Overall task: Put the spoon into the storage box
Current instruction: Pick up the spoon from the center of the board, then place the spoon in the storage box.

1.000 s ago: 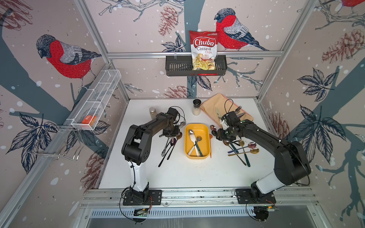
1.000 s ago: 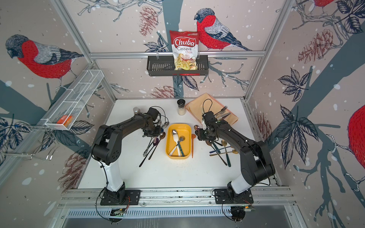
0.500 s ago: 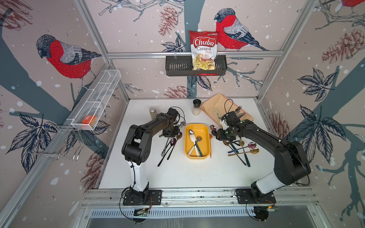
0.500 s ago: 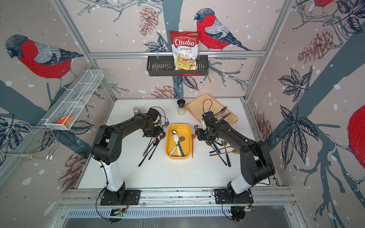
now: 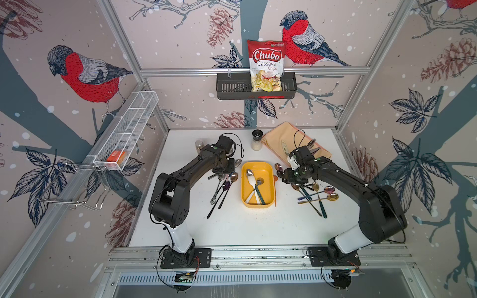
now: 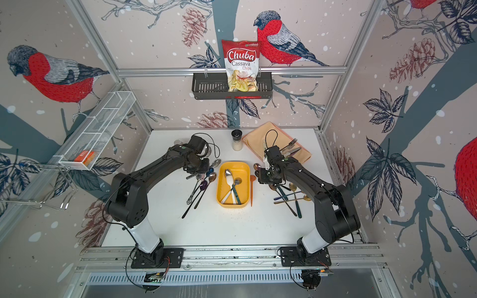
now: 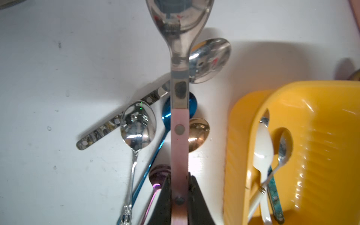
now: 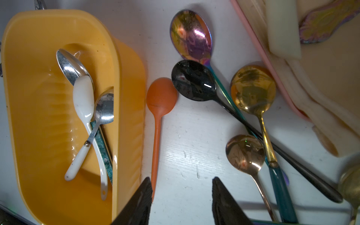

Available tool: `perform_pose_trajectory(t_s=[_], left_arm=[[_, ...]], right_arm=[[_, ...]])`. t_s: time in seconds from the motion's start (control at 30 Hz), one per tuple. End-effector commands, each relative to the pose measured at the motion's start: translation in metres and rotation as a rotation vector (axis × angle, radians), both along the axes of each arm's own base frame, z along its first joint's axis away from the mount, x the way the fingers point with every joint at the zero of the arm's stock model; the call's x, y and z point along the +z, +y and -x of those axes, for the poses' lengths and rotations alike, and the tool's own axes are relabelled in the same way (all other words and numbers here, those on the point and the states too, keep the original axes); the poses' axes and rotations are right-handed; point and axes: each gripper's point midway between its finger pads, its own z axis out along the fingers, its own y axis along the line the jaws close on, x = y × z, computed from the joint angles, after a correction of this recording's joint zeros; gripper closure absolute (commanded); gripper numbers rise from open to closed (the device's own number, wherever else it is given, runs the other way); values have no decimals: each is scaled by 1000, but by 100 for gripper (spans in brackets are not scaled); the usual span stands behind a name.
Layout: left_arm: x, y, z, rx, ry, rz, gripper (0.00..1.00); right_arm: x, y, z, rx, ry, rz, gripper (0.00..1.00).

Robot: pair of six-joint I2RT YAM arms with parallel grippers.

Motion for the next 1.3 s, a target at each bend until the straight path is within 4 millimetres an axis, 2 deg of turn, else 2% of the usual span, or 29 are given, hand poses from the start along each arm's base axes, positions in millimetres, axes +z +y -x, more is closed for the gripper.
perform_pose_trajectory(t_s=[0.0, 0.13, 0.27, 0.57, 0.93, 1.27], left_arm=[[14, -24, 16, -5, 9, 62, 94], [23, -56, 38, -1, 21, 169, 95], [28, -72, 55, 21, 38, 257, 96], [11, -102, 81, -28, 98, 274, 96], [-28, -115, 87, -31, 175, 278, 95], [-49, -119, 89, -29, 214, 269, 93]], right_arm=[[4, 1, -1, -6, -12, -10, 49], [6, 0, 0, -9, -22, -13, 49], [8, -2, 3, -11, -29, -13, 49], [7, -4, 7, -12, -31, -15, 49], [5, -10, 10, -22, -29, -7, 49], [1, -10, 9, -21, -18, -9, 49]])
